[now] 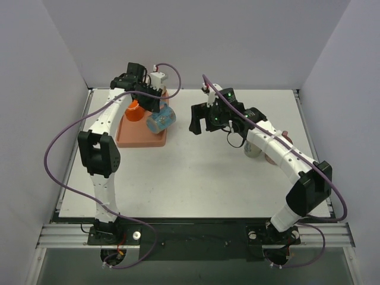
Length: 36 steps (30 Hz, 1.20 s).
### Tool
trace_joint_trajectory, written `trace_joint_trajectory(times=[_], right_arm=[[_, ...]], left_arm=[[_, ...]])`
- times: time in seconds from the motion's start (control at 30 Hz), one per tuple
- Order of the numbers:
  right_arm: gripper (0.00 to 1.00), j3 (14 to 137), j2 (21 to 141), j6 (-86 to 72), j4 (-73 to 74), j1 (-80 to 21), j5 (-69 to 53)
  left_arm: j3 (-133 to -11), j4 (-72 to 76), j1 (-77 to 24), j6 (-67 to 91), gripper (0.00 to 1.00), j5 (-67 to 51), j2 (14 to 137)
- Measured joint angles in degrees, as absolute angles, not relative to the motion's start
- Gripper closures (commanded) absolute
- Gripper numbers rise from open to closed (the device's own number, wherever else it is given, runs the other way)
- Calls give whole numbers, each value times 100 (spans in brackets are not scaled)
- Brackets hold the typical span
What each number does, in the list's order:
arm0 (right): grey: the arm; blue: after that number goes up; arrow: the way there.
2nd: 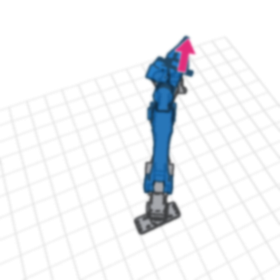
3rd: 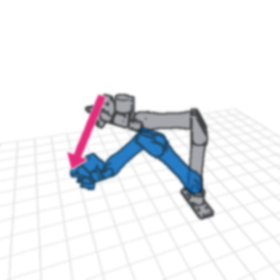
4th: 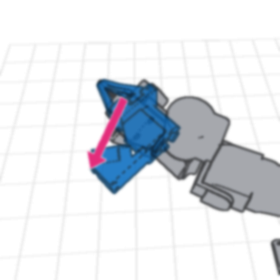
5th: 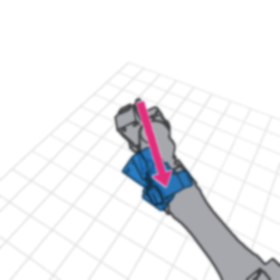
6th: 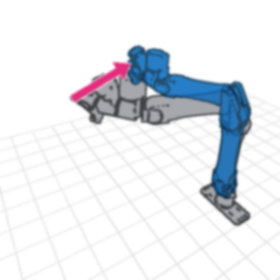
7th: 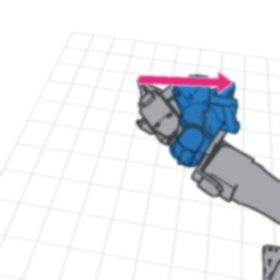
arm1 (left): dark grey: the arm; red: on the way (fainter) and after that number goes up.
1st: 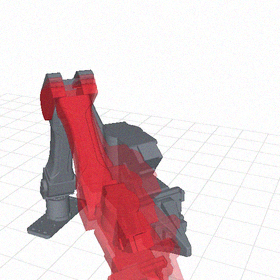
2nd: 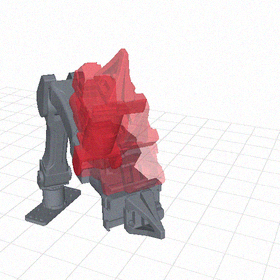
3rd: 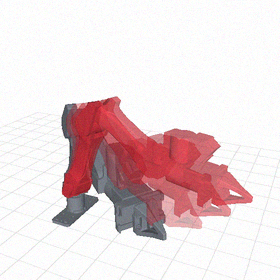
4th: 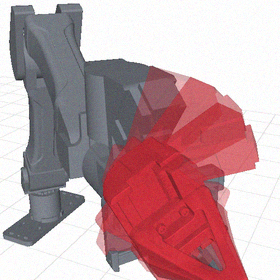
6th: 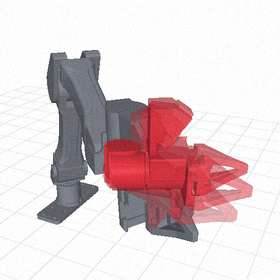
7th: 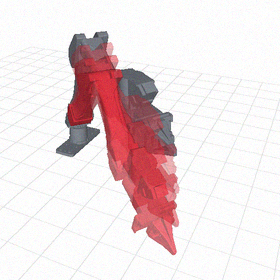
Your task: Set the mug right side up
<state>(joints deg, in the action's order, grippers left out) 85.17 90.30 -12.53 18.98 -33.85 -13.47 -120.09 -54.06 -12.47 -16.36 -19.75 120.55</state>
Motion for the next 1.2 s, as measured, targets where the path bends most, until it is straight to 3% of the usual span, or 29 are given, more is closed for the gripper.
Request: trace_joint_trajectory(times=[0.23,0.5,0.77,0.9,0.97,1.1,1.13,1.2], right_arm=[[2,8866,9808,-1382,1352,-3319,-2292],[2,8873,9859,-1874,342,-2816,-3282],[10,8794,9876,-2375,-294,-2856,-3828],[24,8788,9948,-2545,-478,-2928,-3986],[38,8790,10033,-2696,-676,-2978,-4099],[95,8783,10348,-3280,-1299,-3052,-4364],[100,8761,10416,-3616,-1494,-3030,-4523],[100,8715,10471,-4086,-1959,-2930,-4814]], left_arm=[[-12040,-5636,-1240,-1835,100,-2434,11795],[-12038,-5839,-1343,-1863,100,-3157,10781],[-12162,-6014,-1542,-1800,100,-3673,10514],[-12162,-6128,-1570,-1800,100,-3745,10514],[-12164,-6134,-1573,-1787,100,-3785,10514],[-12193,-6125,-1568,-1664,100,-3857,10514],[-12197,-6198,-1544,-1734,100,-3752,10512],[-12184,-6226,-1417,-1848,100,-3795,10532]])
